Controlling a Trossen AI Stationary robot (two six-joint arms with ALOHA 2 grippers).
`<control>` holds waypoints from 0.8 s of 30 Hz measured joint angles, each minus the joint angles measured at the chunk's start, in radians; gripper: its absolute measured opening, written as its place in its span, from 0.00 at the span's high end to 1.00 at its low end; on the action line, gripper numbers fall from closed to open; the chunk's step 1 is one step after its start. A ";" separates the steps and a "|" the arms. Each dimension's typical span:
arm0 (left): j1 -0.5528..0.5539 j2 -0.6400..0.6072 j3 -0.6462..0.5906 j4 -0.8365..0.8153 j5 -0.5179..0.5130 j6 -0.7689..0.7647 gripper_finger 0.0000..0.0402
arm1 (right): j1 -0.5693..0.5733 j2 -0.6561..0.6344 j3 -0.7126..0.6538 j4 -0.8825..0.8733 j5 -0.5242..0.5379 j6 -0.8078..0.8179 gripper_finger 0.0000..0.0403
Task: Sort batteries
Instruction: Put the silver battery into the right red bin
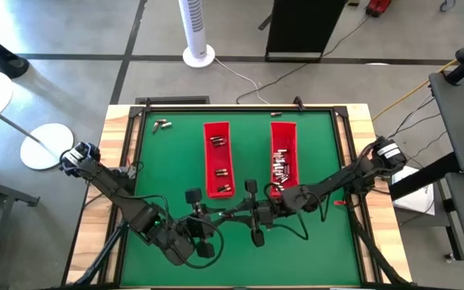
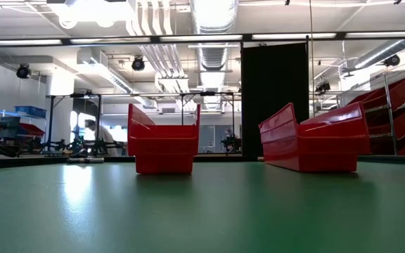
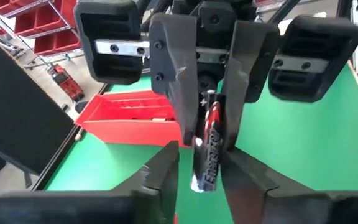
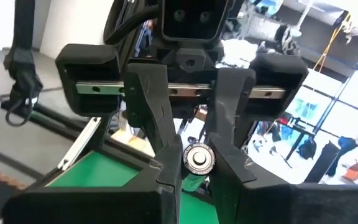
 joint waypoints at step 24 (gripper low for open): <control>0.038 -0.023 -0.116 -0.465 -0.066 -0.519 0.54 | -0.017 -0.217 0.184 -1.105 0.228 0.172 0.88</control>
